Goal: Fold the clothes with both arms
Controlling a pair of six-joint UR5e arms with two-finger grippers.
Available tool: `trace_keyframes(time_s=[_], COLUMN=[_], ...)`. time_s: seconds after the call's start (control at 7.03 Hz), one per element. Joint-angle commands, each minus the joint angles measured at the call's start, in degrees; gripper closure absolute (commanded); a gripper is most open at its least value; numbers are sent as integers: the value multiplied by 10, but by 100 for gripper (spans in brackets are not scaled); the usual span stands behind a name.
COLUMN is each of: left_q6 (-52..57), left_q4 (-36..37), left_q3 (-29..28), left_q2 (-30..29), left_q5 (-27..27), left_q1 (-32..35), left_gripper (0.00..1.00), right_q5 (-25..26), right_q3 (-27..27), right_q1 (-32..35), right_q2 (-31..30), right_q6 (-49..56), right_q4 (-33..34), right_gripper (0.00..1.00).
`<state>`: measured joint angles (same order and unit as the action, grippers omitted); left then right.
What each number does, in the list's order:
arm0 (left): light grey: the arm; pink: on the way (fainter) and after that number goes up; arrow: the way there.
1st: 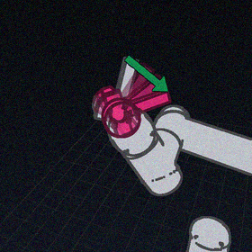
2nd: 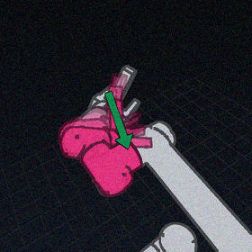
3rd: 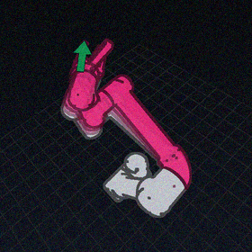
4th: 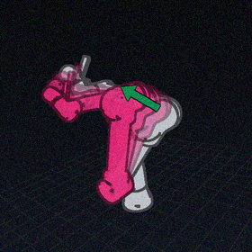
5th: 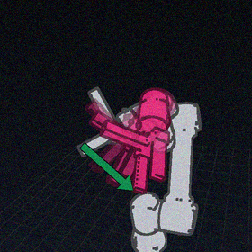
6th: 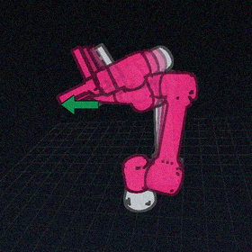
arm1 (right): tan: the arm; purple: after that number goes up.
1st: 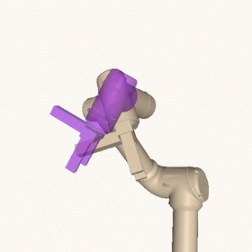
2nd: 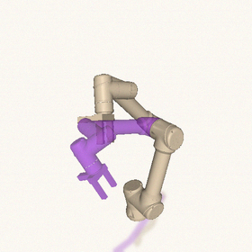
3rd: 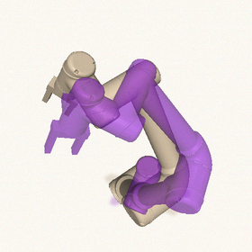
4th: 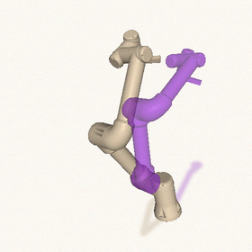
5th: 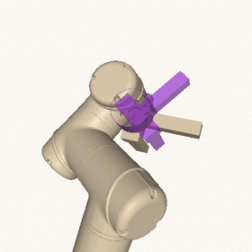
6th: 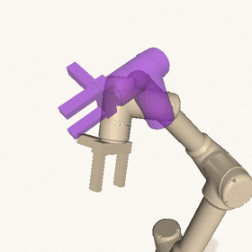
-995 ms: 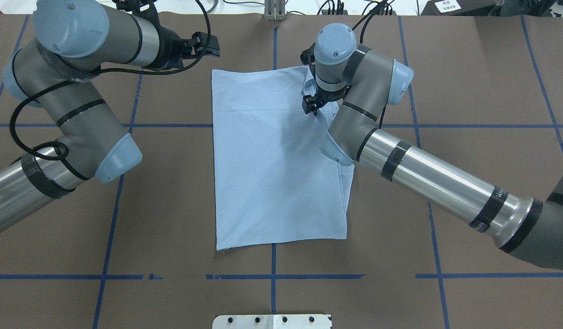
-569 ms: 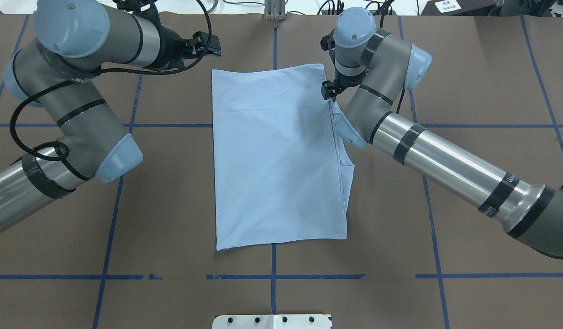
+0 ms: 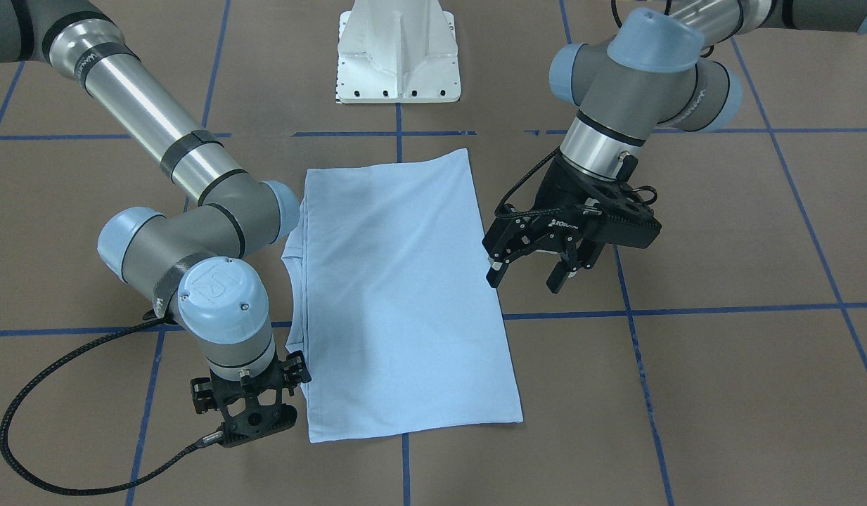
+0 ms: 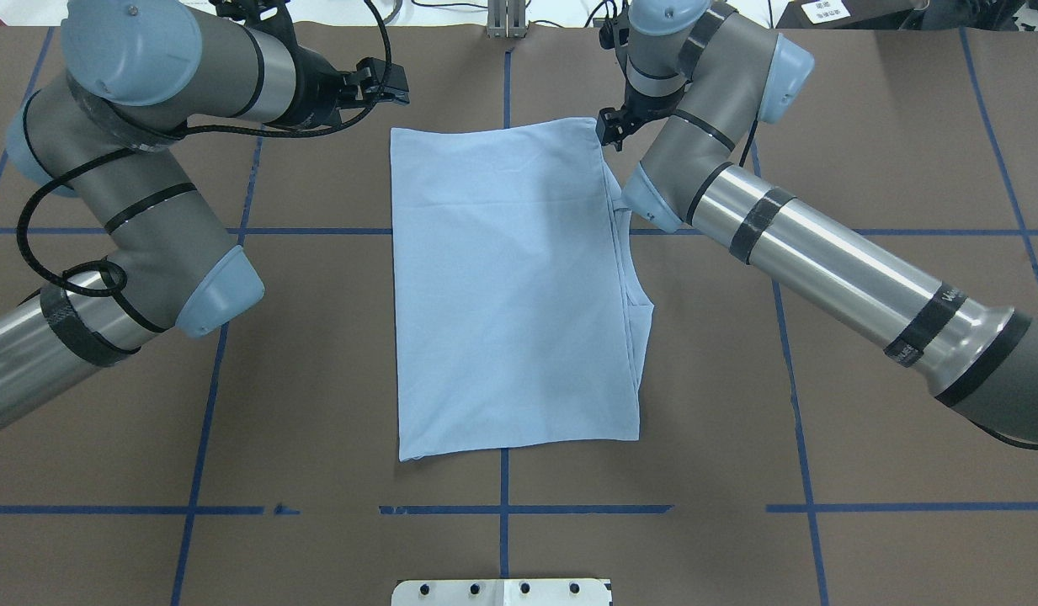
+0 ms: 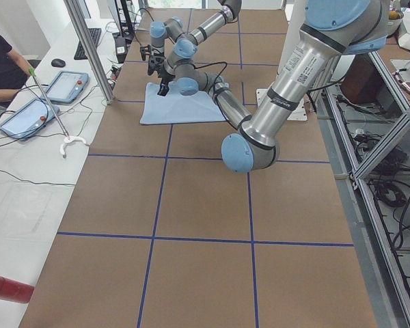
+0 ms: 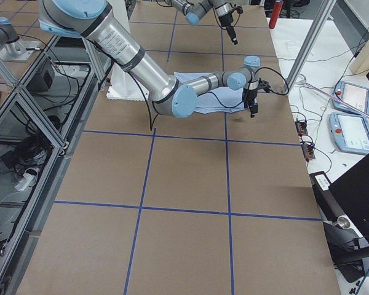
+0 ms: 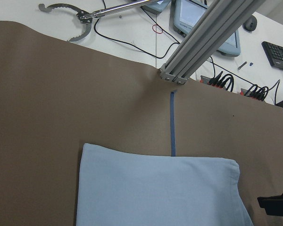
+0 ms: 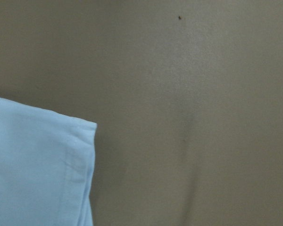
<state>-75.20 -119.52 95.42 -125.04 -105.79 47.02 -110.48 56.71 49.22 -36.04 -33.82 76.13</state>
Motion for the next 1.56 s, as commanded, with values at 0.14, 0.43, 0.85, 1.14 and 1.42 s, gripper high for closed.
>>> trace_keyframes(time_s=[0.14, 0.43, 0.85, 1.14, 1.42], left_q6=[-131, -298, -465, -478, -472], left_q4=[3, 7, 153, 180, 180], left_q3=[79, 138, 158, 140, 127], left_q2=[104, 155, 137, 120, 115], left_q5=[-88, 10, 97, 121, 141], left_q1=[-57, -182, -318, -339, -338], left_gripper=[0, 0, 2, 7, 11], right_q5=[-56, -89, -143, -139, -138], right_q3=[217, 385, 478, 476, 473], right_q1=[5, -10, -12, -27, -29], right_q2=[-117, -217, -303, -303, -300], right_q6=[-7, -53, -142, -184, -185], right_q4=[55, 121, 108, 89, 89], right_gripper=[0, 0, 0, 0, 0])
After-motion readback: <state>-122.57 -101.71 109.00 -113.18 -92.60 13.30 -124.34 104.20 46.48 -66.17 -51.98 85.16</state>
